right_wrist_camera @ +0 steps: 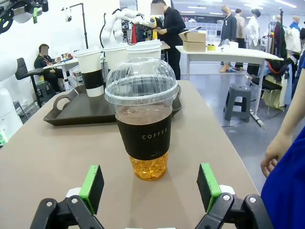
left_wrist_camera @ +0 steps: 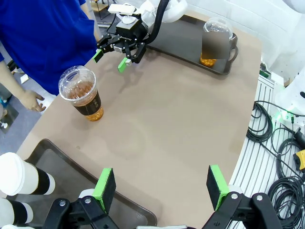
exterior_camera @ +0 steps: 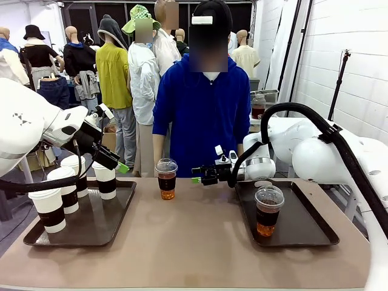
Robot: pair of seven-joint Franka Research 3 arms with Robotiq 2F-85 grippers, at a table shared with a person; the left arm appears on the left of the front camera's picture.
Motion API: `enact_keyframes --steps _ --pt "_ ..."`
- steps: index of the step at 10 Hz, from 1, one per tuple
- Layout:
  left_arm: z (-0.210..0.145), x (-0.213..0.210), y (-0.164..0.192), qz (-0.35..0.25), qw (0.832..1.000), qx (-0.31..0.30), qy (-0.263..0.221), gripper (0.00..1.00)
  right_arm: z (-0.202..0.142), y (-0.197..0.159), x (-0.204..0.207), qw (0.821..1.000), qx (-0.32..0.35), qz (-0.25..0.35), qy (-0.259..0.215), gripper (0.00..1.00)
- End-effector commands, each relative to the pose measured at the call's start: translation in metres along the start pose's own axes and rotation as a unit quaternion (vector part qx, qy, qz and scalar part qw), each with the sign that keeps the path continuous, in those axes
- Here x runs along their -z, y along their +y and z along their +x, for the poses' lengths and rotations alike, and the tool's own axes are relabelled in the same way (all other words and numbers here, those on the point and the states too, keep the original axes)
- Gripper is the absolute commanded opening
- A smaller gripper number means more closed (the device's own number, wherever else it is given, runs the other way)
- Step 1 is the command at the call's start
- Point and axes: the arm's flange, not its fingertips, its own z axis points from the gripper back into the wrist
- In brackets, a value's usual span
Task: Distribute the coffee onto the tray.
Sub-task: Pick up another iced Americano from the middle of the table and place it on the right Handle tray.
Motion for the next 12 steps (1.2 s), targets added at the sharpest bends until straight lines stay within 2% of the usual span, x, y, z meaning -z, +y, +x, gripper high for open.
enact_keyframes --steps 1,7,12 --pt "-0.002 0.001 0.003 -0.007 1.000 0.005 -0.005 1.00 -0.001 -0.002 0.009 1.000 -0.003 0.004 -0.004 1.00" --pt "-0.002 0.001 0.003 -0.007 1.000 0.005 -0.005 1.00 -0.001 -0.014 0.055 1.000 0.003 0.025 -0.002 1.00" --pt "-0.002 0.001 0.003 -0.007 1.000 0.005 -0.005 1.00 -0.004 -0.017 0.077 0.999 0.010 0.039 0.001 1.00"
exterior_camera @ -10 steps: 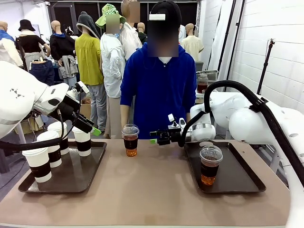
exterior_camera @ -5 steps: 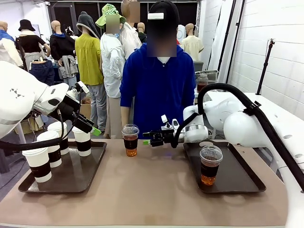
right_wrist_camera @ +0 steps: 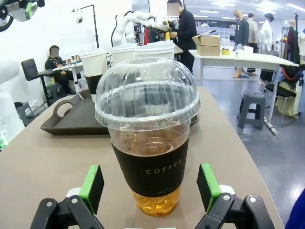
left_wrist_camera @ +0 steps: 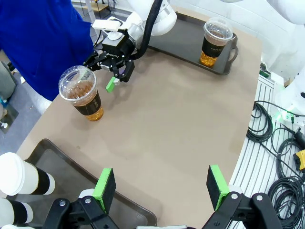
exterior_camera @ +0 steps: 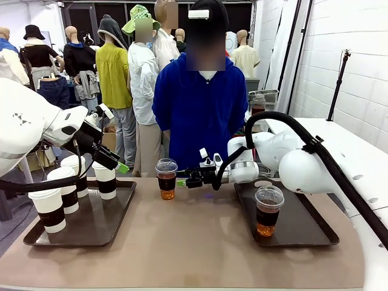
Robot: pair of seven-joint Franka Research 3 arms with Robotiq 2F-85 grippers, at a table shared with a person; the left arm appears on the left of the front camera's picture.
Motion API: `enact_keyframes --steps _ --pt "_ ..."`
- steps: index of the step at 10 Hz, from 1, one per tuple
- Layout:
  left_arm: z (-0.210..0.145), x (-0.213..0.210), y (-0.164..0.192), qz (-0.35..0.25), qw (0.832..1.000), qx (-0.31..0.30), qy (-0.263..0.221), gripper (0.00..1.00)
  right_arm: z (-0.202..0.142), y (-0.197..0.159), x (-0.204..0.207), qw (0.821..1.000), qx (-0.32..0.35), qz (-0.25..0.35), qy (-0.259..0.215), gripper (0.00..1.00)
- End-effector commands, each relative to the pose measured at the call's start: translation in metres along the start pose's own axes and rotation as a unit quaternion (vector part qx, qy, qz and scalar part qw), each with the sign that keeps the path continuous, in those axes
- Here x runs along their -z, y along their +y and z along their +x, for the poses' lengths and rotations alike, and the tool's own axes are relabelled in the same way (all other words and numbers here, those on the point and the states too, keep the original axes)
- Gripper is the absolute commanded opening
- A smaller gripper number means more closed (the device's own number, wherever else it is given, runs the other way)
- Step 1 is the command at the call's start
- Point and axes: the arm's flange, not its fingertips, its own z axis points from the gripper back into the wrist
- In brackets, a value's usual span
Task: Distribute the coffee onto the tray.
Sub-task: Pick up another iced Americano from the middle of the table and place it on the right Handle tray.
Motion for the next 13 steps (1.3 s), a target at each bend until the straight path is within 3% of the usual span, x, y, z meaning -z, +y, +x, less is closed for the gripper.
enact_keyframes --steps 1,13 --pt "-0.002 0.001 0.003 -0.007 1.000 0.005 -0.005 1.00 0.004 -0.012 0.009 1.000 0.010 0.004 0.012 1.00" --pt "-0.002 0.001 0.003 -0.007 1.000 0.005 -0.005 1.00 0.005 -0.025 0.050 0.998 0.016 0.051 0.021 1.00"
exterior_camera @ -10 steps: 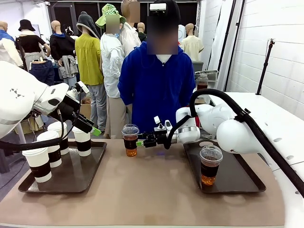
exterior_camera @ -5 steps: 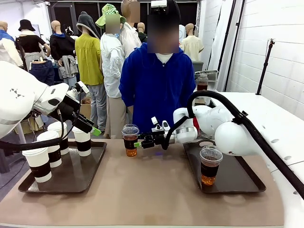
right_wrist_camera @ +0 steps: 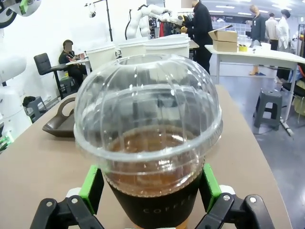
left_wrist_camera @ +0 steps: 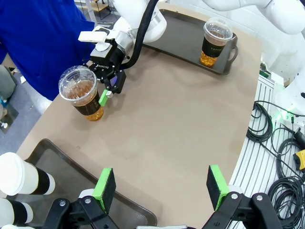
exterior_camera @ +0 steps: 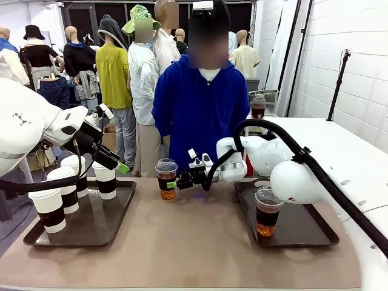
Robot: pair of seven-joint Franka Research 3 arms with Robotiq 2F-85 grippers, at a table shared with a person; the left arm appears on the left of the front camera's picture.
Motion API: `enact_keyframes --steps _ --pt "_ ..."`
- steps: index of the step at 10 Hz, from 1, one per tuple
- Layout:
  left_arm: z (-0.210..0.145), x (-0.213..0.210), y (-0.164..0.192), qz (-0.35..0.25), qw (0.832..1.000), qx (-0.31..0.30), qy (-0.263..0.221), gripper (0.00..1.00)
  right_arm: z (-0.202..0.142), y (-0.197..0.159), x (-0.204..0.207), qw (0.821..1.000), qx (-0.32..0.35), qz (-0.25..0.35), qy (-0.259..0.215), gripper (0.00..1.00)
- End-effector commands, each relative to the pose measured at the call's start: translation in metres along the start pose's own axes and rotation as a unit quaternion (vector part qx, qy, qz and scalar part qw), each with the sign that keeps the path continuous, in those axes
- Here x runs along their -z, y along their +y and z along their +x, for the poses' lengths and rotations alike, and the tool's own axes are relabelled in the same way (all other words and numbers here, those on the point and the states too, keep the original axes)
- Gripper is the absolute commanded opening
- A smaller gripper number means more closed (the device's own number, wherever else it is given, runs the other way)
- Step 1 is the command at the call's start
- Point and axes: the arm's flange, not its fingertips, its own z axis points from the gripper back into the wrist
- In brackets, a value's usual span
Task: Distribute the coffee onto the tray.
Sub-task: Pick up another iced Americano from the middle of the table and place it on the right Handle tray.
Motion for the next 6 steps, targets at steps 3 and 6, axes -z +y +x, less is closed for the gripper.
enact_keyframes --steps 3,6 --pt "-0.0021 0.0010 0.0030 -0.007 1.000 0.005 -0.005 1.00 0.0039 -0.0141 0.0104 1.000 0.009 0.015 0.006 1.00" --pt "-0.0021 0.0010 0.0030 -0.007 1.000 0.005 -0.005 1.00 0.0041 -0.0111 0.0062 1.000 0.016 0.008 0.005 0.64"
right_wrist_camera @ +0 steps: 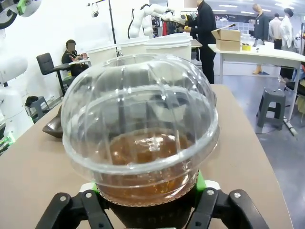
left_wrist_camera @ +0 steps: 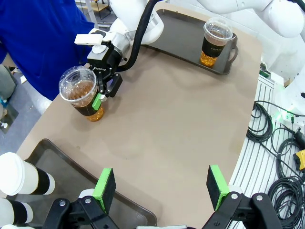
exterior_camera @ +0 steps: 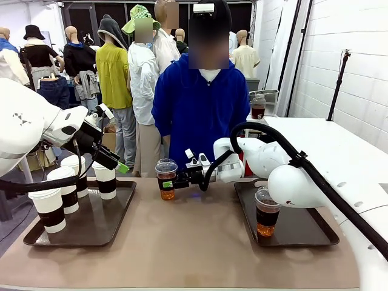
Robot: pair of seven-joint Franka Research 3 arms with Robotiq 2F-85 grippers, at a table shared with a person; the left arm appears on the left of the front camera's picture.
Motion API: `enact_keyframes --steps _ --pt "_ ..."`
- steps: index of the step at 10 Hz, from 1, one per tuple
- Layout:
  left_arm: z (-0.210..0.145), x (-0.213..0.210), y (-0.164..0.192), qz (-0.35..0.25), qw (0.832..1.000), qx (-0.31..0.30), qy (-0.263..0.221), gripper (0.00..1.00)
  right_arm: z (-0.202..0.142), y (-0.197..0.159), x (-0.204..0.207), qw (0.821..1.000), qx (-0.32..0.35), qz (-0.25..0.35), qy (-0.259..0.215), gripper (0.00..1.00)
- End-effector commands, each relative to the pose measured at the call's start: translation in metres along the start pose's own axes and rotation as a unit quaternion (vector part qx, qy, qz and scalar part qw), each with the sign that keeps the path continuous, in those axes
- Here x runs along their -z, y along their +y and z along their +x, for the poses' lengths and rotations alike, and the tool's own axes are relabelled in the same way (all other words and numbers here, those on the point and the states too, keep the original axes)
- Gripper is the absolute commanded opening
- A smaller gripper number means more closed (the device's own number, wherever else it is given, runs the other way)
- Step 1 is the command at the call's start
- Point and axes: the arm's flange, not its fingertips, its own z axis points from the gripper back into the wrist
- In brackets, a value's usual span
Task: Distribute the coffee onto the tray.
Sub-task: Pick up another iced Americano from the middle of the table and place it on the right Handle tray.
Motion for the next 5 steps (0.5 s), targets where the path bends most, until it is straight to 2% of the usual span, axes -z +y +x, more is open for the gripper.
enact_keyframes --steps 1,5 --pt "-0.002 0.001 0.003 -0.007 1.000 0.005 -0.005 1.00 0.005 -0.005 -0.001 1.000 0.011 0.001 0.004 0.64" --pt "-0.002 0.001 0.003 -0.007 1.000 0.005 -0.005 1.00 0.025 0.001 -0.009 1.000 0.016 0.001 -0.009 0.64"
